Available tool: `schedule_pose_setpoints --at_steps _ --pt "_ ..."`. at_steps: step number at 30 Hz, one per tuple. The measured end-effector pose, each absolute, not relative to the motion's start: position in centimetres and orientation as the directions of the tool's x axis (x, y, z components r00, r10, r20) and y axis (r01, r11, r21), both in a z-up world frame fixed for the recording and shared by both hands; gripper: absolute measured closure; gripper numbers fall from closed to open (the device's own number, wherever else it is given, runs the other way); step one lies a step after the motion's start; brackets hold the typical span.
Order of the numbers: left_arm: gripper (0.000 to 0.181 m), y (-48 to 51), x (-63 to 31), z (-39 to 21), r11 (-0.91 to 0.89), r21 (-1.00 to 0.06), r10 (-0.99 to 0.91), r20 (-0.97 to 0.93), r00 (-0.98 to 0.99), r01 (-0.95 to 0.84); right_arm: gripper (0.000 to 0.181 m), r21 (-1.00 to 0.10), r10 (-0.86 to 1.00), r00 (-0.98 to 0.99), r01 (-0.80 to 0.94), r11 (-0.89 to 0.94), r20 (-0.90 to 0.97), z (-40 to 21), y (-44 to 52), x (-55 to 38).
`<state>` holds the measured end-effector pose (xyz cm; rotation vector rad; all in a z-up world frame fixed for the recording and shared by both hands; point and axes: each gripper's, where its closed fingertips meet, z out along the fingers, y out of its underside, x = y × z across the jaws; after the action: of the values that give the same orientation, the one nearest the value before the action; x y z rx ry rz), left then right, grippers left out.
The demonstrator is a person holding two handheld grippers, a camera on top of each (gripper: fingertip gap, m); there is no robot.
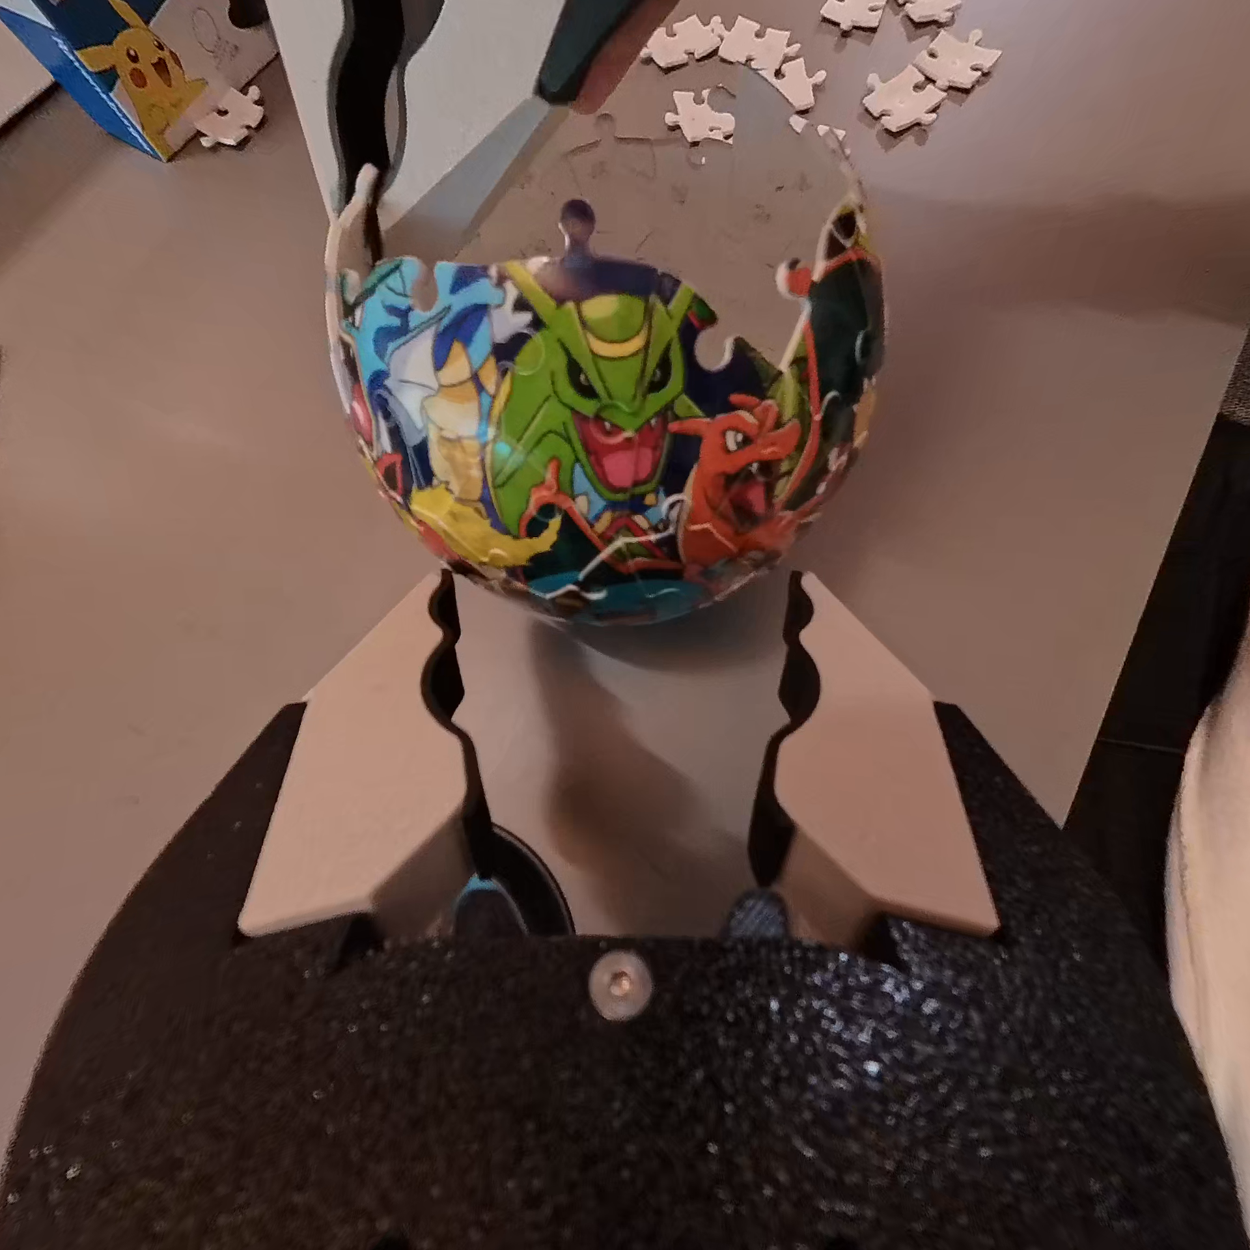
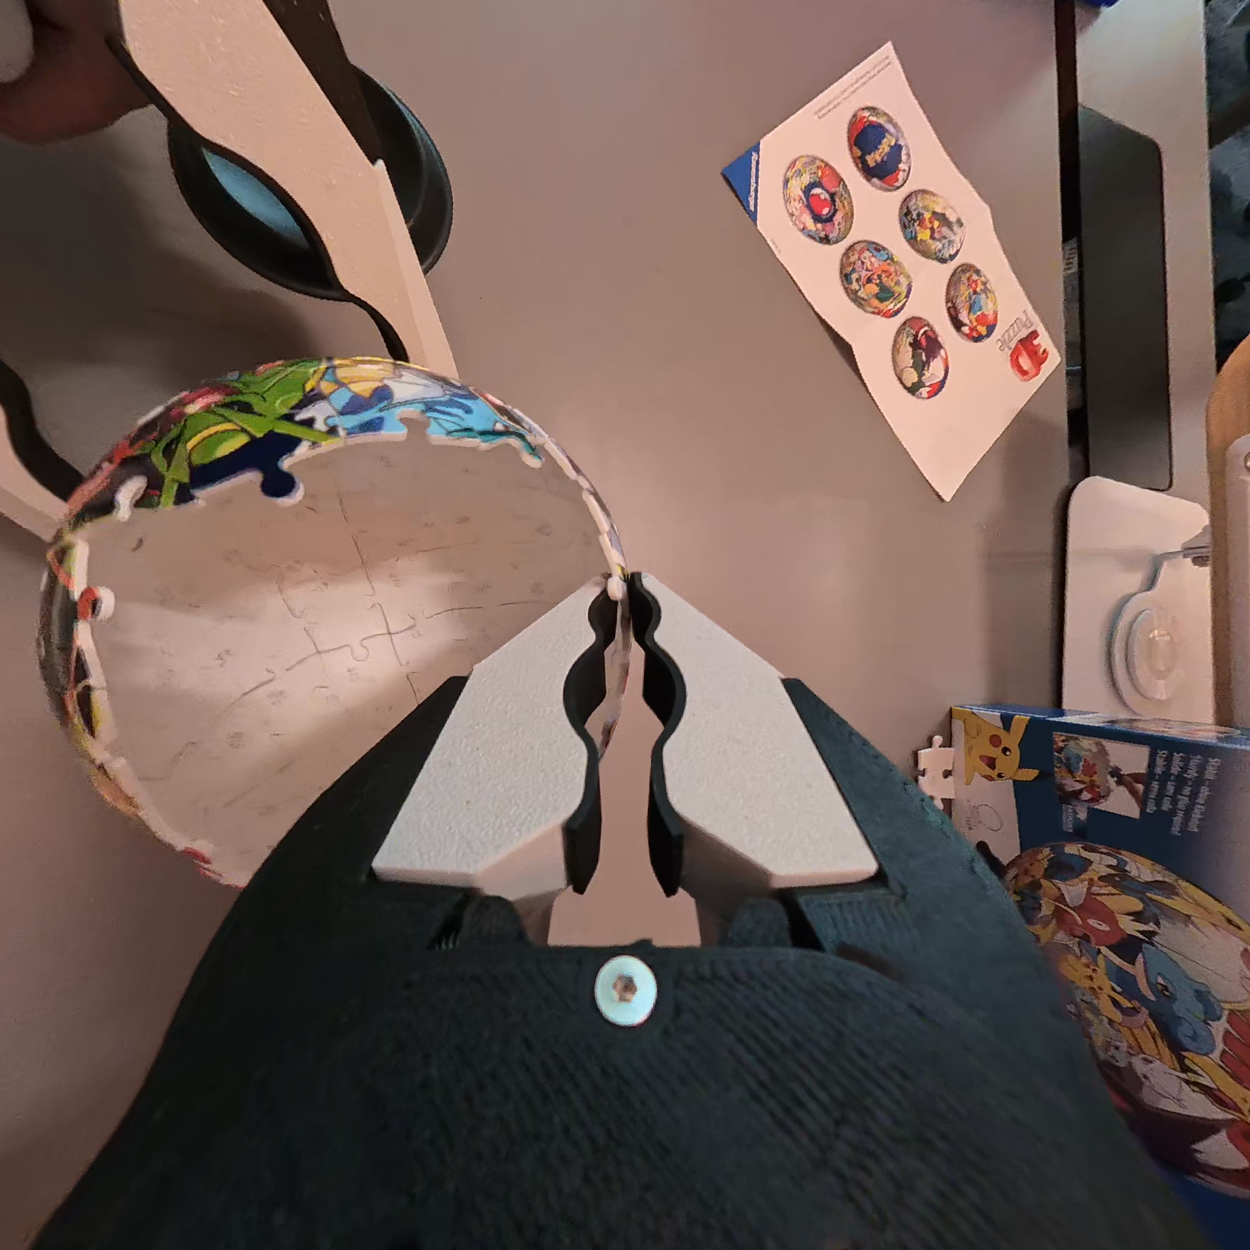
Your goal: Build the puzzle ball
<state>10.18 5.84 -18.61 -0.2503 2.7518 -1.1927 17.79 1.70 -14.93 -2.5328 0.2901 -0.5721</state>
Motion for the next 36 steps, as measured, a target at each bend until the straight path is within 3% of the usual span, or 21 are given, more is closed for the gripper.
schedule_pose_setpoints --at_steps 2,5,12,16,26,36 --pt "0.088 5.7 10.1 -18.5 0.669 -0.737 -0.201 -0.055 -0.978 -0.096 0.178 -0.524 -0.296 0.878 -0.062 -0.85 0.376 -15.0 1.6 17.9" --pt "0.088 5.6 10.1 -18.3 0.663 -0.743 -0.198 -0.05 -0.979 -0.096 0.156 -0.524 -0.283 0.879 -0.046 -0.85 0.383 -15.0 1.5 17.6" --pt "0.087 5.7 10.1 -18.5 0.668 -0.737 -0.203 -0.051 -0.978 -0.1 0.171 -0.54 -0.283 0.882 -0.039 -0.841 0.377 -14.9 1.4 17.4" --pt "0.086 5.7 10.0 -18.5 0.664 -0.741 -0.202 -0.05 -0.978 -0.1 0.129 -0.544 -0.309 0.859 -0.043 -0.838 0.408 -14.1 0.8 17.6" --pt "0.083 5.9 10.3 -18.3 0.656 -0.748 -0.219 -0.058 -0.974 -0.103 0.13 -0.815 -0.513 0.76 0.037 -0.579 0.399 -5.5 -0.6 14.2" --pt "0.076 6.5 10.5 -18.2 0.663 -0.739 -0.246 -0.071 -0.967 -0.115 0.128 -0.886 -0.697 0.637 -0.047 -0.462 0.33 -7.5 -4.8 10.7"
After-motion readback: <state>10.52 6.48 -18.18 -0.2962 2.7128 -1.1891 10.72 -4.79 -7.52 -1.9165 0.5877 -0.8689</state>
